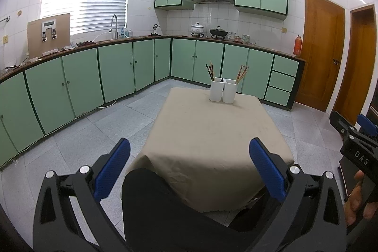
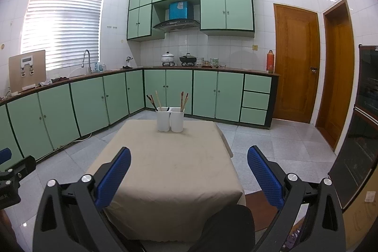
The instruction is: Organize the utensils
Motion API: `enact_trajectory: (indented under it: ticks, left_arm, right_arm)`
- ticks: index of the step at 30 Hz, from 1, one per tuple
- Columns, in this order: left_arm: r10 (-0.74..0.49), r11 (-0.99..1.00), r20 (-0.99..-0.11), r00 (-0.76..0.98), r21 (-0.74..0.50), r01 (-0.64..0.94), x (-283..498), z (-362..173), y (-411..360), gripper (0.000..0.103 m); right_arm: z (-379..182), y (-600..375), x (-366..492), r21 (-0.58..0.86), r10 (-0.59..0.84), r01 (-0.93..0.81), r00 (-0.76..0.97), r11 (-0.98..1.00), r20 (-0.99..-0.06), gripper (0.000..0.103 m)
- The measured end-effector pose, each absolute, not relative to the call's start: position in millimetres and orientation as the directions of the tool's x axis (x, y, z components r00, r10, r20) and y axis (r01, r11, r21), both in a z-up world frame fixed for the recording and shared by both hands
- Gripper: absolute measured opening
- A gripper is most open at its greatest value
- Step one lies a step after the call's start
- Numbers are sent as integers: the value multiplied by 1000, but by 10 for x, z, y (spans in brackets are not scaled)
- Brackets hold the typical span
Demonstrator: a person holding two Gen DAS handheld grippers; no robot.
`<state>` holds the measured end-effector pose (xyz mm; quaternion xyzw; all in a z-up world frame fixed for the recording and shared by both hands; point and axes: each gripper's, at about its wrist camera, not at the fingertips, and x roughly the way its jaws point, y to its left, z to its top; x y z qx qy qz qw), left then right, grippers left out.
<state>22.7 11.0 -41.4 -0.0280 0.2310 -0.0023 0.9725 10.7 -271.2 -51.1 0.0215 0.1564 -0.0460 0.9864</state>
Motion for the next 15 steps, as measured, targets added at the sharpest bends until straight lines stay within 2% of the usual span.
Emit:
enact_trajectory:
  ticks: [15]
  left_arm:
    - [-17,998,-448,894,-56,-9,223,-408,110,98]
  right_arm:
    - [-484,-2738,110,31,-83,97,947,995,-309,97]
